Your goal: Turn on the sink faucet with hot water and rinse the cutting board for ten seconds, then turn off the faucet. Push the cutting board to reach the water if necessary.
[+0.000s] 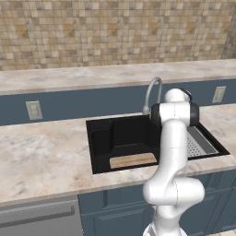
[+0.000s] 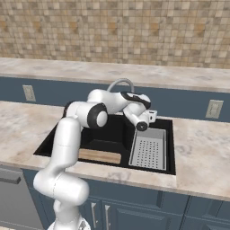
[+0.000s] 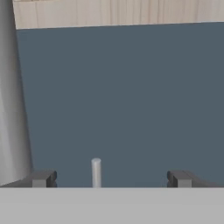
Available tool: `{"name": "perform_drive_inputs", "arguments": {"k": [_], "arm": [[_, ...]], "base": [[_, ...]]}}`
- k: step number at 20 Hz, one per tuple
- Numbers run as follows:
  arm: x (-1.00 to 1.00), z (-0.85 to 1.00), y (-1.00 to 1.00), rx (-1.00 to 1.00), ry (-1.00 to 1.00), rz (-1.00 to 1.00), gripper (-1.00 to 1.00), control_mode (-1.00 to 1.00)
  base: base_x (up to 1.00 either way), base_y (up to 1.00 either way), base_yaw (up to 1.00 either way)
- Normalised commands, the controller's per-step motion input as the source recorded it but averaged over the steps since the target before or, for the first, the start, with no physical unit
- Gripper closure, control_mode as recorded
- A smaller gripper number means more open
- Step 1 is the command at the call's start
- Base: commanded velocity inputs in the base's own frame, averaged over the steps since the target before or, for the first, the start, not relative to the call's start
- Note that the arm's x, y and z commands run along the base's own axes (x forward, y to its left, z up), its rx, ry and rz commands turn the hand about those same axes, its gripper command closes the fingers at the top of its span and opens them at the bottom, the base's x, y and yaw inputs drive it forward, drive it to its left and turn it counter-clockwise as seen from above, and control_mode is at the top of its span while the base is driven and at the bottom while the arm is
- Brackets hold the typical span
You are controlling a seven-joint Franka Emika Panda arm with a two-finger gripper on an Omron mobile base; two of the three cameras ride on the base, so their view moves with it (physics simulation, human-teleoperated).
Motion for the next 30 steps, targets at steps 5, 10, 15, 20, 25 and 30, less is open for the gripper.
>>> {"name": "perform_drive_inputs", "arguments": {"k": [5,10,15,20,25,30], "arm": [[0.10,0.00,0.00,0.00,0.00,0.00,-1.00,-1.00],[0.06,0.00,0.00,0.00,0.00,0.00,-1.00,-1.00],[0.07,0.00,0.00,0.00,0.00,0.00,-1.00,-1.00],[0.06,0.00,0.00,0.00,0.00,0.00,-1.00,-1.00],[0.04,0.00,0.00,0.00,0.00,0.00,-1.00,-1.00],[0.02,0.00,0.00,0.00,0.00,0.00,-1.00,-1.00]], "base": [[0.00,0.00,0.00],[0.00,0.00,0.00],[0.00,0.00,0.00],[0.00,0.00,0.00],[0.00,0.00,0.00],[0.00,0.00,0.00]]}}
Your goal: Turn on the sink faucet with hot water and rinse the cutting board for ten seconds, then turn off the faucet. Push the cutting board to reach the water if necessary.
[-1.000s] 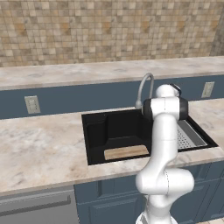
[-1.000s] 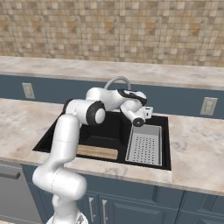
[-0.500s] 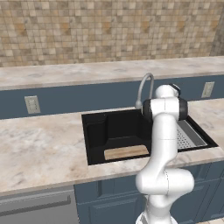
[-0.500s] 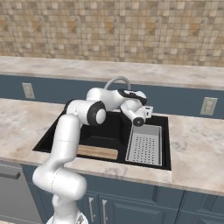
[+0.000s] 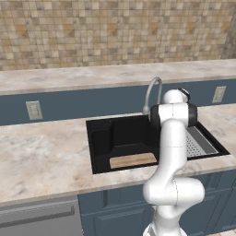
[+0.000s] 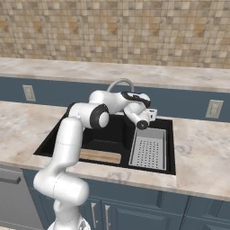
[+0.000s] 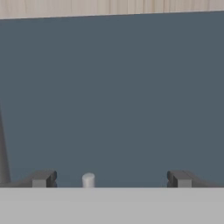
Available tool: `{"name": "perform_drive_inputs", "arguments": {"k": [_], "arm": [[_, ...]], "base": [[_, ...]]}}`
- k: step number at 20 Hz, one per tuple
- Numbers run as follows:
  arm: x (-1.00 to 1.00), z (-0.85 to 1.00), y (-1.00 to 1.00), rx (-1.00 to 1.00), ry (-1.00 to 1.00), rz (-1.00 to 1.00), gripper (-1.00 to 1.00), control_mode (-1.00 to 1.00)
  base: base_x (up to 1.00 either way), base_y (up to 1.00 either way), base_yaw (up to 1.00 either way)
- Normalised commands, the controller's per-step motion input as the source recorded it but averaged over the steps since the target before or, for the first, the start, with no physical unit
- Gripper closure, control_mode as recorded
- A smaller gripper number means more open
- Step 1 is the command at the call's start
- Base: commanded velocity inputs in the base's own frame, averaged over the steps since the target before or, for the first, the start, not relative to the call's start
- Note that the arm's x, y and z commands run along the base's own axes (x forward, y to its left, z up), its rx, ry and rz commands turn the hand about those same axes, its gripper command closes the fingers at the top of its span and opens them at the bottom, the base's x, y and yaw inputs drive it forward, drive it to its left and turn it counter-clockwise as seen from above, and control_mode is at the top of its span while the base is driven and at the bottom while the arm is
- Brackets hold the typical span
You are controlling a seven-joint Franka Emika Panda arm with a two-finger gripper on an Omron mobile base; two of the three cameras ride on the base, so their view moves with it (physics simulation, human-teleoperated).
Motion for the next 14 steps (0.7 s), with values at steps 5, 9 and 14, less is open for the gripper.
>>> {"name": "perform_drive_inputs", "arguments": {"k": [5,9,14], "arm": [[0.01,0.00,0.00,0.00,0.00,0.00,-1.00,-1.00],[0.01,0.00,0.00,0.00,0.00,0.00,-1.00,-1.00],[0.06,0.00,0.00,0.00,0.00,0.00,-1.00,-1.00]], "base": [[0.00,0.00,0.00],[0.00,0.00,0.00],[0.00,0.00,0.00]]}}
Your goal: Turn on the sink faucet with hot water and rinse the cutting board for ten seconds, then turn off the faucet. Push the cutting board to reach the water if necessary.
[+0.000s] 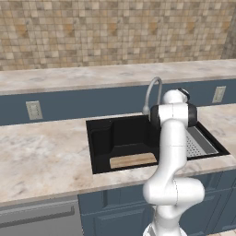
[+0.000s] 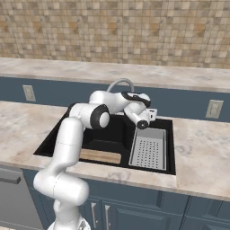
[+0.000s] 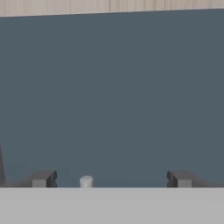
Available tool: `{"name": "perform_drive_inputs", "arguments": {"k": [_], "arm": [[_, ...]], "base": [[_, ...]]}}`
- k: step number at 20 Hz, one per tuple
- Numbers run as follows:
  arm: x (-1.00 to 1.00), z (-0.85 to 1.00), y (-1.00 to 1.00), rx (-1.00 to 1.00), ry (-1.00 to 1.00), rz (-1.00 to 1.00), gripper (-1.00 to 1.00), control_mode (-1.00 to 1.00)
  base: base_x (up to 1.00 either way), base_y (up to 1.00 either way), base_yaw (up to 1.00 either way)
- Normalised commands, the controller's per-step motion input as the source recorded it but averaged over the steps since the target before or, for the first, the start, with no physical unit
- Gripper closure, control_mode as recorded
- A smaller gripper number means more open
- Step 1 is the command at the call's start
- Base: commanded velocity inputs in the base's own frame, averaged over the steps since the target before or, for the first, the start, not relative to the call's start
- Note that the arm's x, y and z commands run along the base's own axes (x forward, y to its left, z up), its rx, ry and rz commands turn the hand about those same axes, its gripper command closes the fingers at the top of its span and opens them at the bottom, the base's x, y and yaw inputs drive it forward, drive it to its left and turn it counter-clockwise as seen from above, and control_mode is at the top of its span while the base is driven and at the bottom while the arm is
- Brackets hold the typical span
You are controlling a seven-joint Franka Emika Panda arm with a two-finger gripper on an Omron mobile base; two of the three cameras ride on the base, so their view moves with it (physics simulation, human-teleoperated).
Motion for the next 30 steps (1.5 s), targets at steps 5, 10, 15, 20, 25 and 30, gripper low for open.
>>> {"name": "perform_drive_inputs", "arguments": {"k": [5,10,15,20,25,30], "arm": [[0.04,0.00,0.00,0.00,0.00,0.00,-1.00,-1.00],[0.03,0.00,0.00,0.00,0.00,0.00,-1.00,-1.00],[0.00,0.00,0.00,0.00,0.00,0.00,-1.00,-1.00],[0.06,0.00,0.00,0.00,0.00,0.00,-1.00,-1.00],[0.07,0.00,0.00,0.00,0.00,0.00,-1.00,-1.00],[0.02,0.00,0.00,0.00,0.00,0.00,-1.00,-1.00]], "base": [[0.00,0.00,0.00],[0.00,0.00,0.00],[0.00,0.00,0.00],[0.00,0.00,0.00],[0.00,0.00,0.00],[0.00,0.00,0.00]]}}
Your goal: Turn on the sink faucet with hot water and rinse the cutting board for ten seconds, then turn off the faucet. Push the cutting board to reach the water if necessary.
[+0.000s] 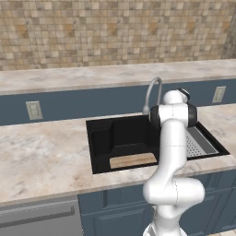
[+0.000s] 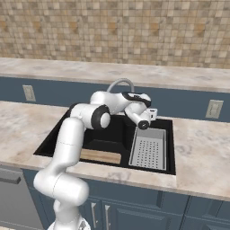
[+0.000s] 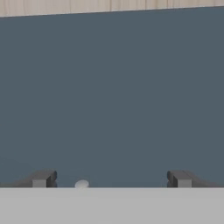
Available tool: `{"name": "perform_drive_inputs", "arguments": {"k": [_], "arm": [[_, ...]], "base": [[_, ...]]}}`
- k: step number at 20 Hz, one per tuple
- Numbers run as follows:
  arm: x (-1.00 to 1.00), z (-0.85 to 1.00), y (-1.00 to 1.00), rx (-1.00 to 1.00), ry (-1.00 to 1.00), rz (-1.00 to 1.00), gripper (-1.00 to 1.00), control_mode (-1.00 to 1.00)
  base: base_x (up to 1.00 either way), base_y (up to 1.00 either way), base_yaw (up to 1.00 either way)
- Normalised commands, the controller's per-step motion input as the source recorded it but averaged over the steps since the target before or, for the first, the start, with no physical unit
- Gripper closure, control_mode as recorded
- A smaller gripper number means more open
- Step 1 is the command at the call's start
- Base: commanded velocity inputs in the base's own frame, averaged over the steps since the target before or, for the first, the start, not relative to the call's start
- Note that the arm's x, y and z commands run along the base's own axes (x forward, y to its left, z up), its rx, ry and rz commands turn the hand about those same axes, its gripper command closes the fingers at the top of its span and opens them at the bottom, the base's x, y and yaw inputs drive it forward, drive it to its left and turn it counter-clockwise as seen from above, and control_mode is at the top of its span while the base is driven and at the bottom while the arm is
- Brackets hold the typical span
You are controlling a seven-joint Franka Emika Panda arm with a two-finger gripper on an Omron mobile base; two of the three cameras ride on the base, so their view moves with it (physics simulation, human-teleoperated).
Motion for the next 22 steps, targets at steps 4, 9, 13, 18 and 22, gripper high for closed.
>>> {"name": "perform_drive_inputs", "arguments": {"k": [4,9,13,18,22], "arm": [[0.00,0.00,0.00,0.00,0.00,0.00,-1.00,-1.00],[0.00,0.00,0.00,0.00,0.00,0.00,-1.00,-1.00],[0.00,0.00,0.00,0.00,0.00,0.00,-1.00,-1.00],[0.00,0.00,0.00,0.00,0.00,0.00,-1.00,-1.00],[0.00,0.00,0.00,0.00,0.00,0.00,1.00,-1.00]], "base": [[0.00,0.00,0.00],[0.00,0.00,0.00],[0.00,0.00,0.00],[0.00,0.00,0.00],[0.00,0.00,0.00]]}}
